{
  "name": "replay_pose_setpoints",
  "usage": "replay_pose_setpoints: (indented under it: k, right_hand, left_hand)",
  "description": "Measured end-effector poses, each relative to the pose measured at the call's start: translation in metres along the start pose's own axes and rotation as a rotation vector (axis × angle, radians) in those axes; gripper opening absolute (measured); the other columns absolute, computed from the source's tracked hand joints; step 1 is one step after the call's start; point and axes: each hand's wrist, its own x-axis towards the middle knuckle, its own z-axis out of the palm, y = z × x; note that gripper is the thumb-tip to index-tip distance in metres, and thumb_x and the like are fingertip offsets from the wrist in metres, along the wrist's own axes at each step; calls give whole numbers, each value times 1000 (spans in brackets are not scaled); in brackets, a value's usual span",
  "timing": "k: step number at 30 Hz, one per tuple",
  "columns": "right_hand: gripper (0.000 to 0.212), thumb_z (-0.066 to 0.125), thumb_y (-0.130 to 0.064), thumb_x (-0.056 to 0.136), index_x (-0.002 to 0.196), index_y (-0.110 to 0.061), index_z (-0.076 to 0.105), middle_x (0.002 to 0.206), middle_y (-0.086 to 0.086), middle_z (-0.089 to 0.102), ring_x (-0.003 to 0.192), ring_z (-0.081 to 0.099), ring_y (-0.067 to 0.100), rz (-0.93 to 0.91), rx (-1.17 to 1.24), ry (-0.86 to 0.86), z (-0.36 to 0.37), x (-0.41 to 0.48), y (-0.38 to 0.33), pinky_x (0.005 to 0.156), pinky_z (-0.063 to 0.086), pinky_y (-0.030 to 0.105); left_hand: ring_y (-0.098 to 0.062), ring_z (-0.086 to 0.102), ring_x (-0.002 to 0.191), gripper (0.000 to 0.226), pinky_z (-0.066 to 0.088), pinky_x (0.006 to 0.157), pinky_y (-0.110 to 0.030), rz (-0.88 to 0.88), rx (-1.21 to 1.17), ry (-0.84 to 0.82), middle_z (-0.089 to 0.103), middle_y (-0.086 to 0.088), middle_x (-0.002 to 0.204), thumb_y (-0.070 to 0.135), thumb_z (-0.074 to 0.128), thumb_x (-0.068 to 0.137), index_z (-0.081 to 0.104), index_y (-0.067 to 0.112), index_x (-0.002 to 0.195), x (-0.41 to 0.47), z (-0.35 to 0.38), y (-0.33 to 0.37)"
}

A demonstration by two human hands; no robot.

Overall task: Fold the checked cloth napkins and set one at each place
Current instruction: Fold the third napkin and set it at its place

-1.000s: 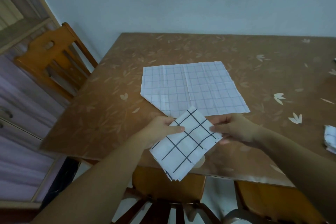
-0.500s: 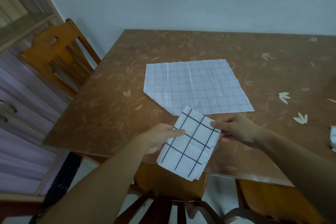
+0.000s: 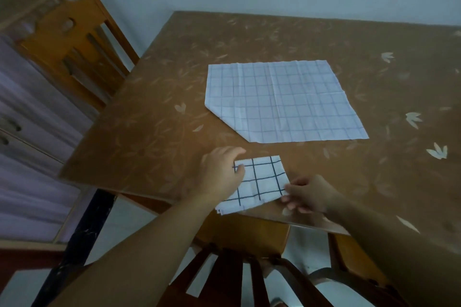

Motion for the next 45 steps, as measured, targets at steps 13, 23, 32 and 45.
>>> replay_pose_setpoints:
  k: [13, 23, 32, 45]
  right_hand:
    - [18, 59, -22, 96, 98, -7, 69, 81, 8, 76, 59, 66, 12, 95, 23, 51, 17, 12, 16, 46, 50, 20]
    - [47, 32, -51, 98, 134, -24, 45, 139, -1, 46, 127, 46, 20, -530, -909, 526, 37, 22, -1, 99, 44, 38]
    - [69, -4, -59, 94, 153, -24, -11, 159, -6, -19, 146, -21, 13, -535, -1189, 305, 56, 60, 26, 119, -10, 46]
    - [66, 30, -62, 94, 145, -22, 41, 152, 8, 38, 139, 38, 26, -754, -1373, 244, 29, 24, 45, 116, 20, 38]
  left_hand:
    - [-19, -24, 147, 76, -11, 119, -49, 56, 437, -302, -21, 2, 161, 72, 8, 91, -16, 32, 152, -13, 59, -17]
    - [-16, -24, 146, 83, -11, 119, -50, -31, 452, -261, -25, 1, 160, 77, 5, 86, -22, 31, 149, -21, 43, -43]
    - [-16, -21, 147, 85, -11, 119, -50, -20, 462, -264, -22, 2, 161, 79, 6, 85, -18, 31, 151, -21, 44, -50]
    - [-24, 53, 122, 47, 47, 97, -41, 537, 429, -140, 60, -1, 123, 53, 66, 79, 62, 26, 117, -52, 17, -58]
